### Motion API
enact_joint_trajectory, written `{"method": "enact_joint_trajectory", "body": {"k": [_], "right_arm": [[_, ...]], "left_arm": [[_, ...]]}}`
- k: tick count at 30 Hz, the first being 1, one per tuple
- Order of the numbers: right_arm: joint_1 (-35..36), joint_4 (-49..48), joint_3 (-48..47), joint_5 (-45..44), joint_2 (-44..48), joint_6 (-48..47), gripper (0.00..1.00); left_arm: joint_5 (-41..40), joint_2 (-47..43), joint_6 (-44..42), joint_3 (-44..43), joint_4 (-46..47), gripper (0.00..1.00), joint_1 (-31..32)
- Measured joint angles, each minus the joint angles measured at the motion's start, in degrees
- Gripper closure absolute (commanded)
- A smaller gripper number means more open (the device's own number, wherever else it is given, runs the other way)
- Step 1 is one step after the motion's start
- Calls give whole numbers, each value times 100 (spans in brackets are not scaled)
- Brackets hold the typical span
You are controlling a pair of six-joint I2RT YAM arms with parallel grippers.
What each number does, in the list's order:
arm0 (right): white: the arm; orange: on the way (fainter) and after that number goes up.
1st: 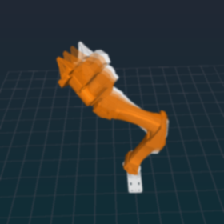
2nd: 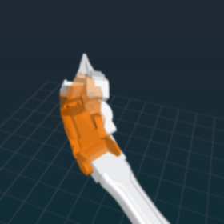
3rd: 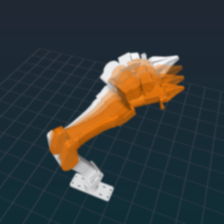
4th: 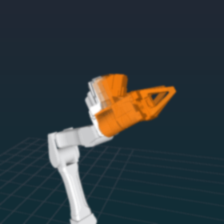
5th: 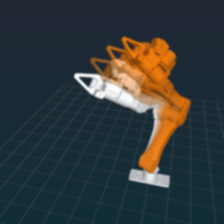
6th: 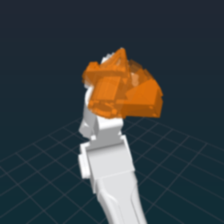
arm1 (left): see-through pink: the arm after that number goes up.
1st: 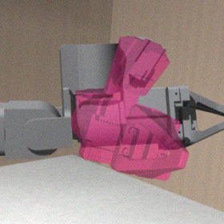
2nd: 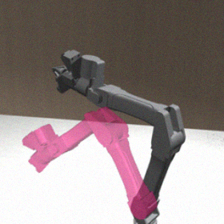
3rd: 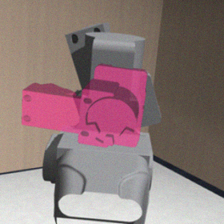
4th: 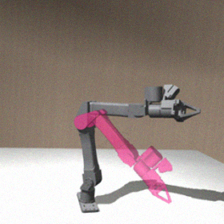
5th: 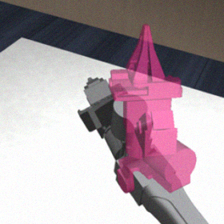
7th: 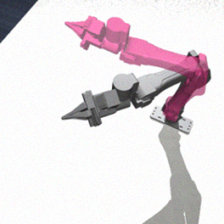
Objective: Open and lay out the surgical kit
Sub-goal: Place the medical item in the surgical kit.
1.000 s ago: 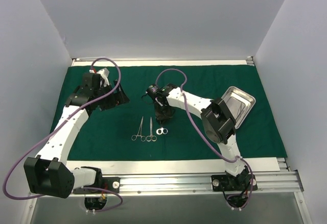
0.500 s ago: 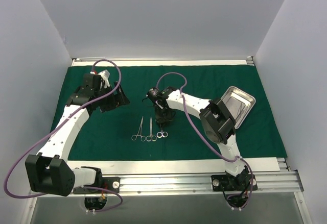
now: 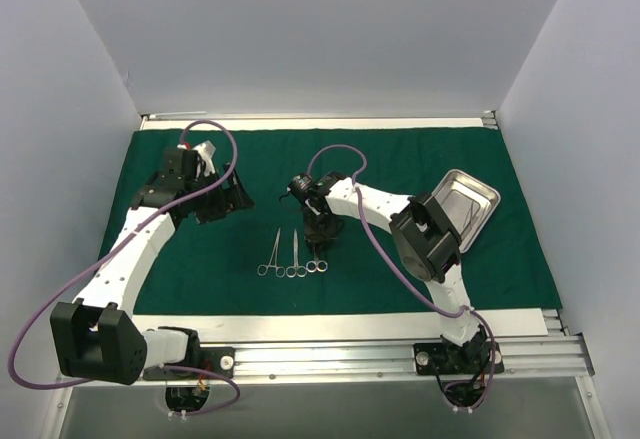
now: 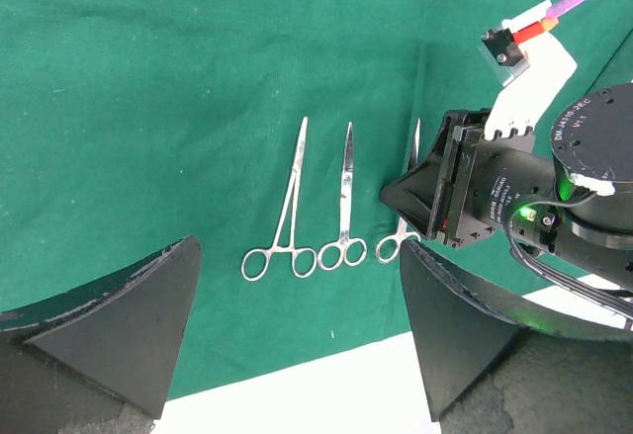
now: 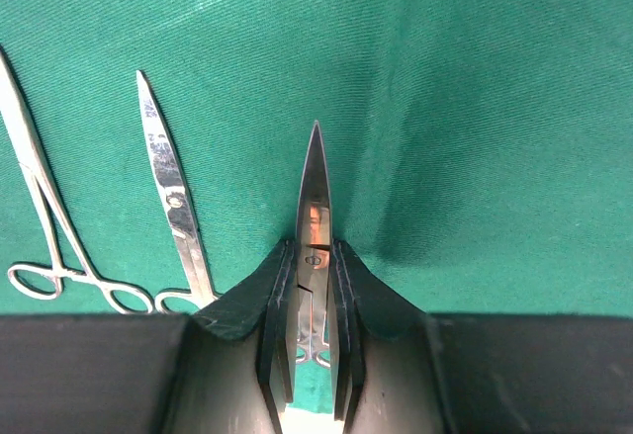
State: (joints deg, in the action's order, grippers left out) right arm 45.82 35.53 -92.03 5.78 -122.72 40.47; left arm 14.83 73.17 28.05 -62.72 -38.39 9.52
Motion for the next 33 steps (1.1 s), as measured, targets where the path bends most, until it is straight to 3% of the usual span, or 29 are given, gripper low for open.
{"method": "enact_joint_trajectory", "body": {"k": [5,13,33], "right_arm": [[-2,-2,2,7,-4,2,100],[-2,-7,11,11,-7,-2,89],[-2,-59,24,70,-9,-101,75]], "left_arm": [[26,-2,0,22,2,10,-26],[61,-2,0,66,2,9,-26],[90,0,9,90,33,9,-63]]}}
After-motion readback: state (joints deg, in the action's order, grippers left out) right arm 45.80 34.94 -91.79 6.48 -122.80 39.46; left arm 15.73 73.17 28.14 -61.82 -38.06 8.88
